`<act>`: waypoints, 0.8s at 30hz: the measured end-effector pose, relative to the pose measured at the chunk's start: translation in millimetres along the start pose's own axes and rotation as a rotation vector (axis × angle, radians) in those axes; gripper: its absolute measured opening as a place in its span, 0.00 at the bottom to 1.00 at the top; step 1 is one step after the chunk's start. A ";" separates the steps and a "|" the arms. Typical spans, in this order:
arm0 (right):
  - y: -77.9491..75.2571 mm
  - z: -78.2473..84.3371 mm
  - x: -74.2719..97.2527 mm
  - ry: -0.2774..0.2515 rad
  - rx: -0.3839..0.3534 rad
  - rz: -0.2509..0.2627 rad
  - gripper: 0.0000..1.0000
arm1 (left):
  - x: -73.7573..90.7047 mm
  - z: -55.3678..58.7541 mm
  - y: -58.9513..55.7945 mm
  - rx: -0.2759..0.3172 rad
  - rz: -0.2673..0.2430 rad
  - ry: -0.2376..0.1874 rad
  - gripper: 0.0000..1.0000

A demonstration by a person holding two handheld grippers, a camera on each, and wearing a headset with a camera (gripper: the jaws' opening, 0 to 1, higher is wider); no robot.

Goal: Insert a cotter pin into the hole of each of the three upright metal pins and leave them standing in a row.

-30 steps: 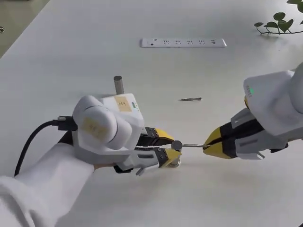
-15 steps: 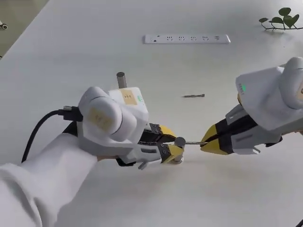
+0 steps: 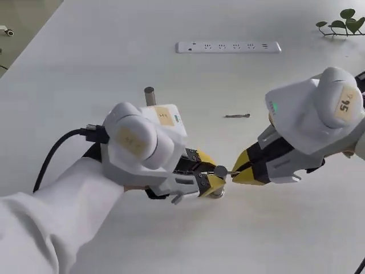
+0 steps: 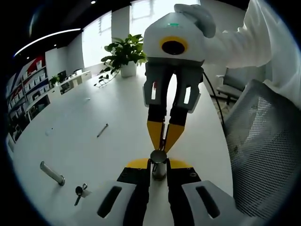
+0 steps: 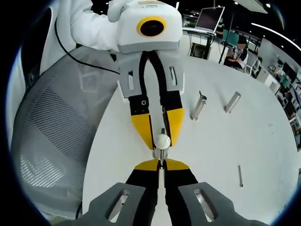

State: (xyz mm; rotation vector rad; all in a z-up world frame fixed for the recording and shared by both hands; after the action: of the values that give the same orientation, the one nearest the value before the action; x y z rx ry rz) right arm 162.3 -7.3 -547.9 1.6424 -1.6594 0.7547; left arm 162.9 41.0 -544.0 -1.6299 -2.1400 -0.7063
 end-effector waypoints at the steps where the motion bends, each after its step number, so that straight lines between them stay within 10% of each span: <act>1: -0.6 -1.1 -0.1 -0.006 -0.004 0.004 0.01 | -0.1 0.0 0.1 0.000 0.001 0.001 0.11; 4: -2.8 -3.1 6.4 -0.028 0.003 0.025 0.25 | -0.1 -0.2 0.3 0.001 0.001 0.003 0.11; 14: -0.3 8.7 19.3 -0.048 -0.074 0.006 0.01 | -0.4 0.9 1.0 -0.001 0.004 0.012 0.11; 24: -1.1 -0.8 16.5 -0.075 -0.077 0.014 0.00 | 0.1 1.0 1.1 0.005 0.000 0.015 0.11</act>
State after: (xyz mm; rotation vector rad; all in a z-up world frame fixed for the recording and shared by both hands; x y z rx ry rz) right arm 163.8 -16.8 -534.4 1.6250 -1.7320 0.6347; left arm 163.9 41.9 -544.5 -1.6172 -2.1301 -0.7099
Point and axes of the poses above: the centre of the closed fingertips' face, and the gripper's own axes: x roughly backward along the fingers, y roughly to its left, z roughly out of its underside, the point moved 3 cm from there along x, roughly backward along the fingers, and after that the axes turned 11 degrees about -x, right-handed, at the moved point
